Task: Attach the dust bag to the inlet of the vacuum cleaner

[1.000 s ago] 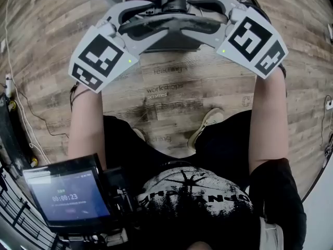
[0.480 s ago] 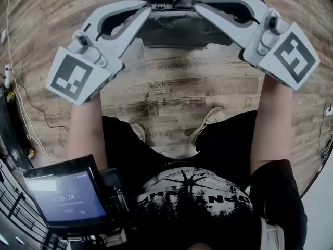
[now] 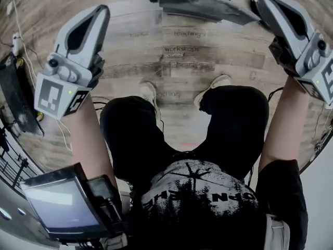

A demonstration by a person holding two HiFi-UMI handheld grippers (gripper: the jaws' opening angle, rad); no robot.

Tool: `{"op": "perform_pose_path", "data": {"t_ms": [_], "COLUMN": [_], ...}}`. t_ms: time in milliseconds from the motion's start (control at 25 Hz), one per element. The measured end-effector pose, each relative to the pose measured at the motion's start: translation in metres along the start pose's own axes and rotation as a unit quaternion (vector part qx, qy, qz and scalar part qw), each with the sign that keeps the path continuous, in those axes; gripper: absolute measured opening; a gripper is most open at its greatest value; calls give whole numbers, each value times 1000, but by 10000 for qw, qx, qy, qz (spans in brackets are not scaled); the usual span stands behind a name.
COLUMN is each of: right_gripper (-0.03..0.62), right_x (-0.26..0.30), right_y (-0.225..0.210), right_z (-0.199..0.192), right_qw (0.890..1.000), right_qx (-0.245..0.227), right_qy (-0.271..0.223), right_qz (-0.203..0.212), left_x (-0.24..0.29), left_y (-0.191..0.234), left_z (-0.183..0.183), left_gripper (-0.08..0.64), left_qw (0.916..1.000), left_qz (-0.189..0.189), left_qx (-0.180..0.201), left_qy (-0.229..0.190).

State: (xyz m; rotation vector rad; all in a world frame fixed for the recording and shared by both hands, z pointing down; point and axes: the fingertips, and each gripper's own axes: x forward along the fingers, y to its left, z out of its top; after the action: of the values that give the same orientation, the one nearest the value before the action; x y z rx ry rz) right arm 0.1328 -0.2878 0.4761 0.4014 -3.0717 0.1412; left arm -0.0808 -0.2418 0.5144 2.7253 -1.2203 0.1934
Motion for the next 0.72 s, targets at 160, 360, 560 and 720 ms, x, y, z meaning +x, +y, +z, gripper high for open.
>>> {"op": "perform_pose_path", "data": {"t_ms": [160, 360, 560, 720], "right_gripper": [6, 6, 6, 6], "right_x": [-14, -20, -30, -39], "right_y": [33, 88, 120, 137], "right_z": [50, 121, 191, 252], "right_qw": [9990, 9970, 9961, 9966], "right_qx": [385, 587, 634, 466], "right_qy": [214, 471, 516, 488], "right_qz": [-49, 188, 340, 481], "left_x": [-52, -87, -104, -107], "left_y": [-8, -40, -62, -88], "left_z": [43, 112, 168, 232], "left_gripper": [3, 3, 3, 3], "left_qw": [9986, 9969, 9959, 9961], "left_qz": [107, -90, 26, 65], "left_qx": [-436, -662, -829, -873], "left_qy": [293, 413, 349, 91]}}
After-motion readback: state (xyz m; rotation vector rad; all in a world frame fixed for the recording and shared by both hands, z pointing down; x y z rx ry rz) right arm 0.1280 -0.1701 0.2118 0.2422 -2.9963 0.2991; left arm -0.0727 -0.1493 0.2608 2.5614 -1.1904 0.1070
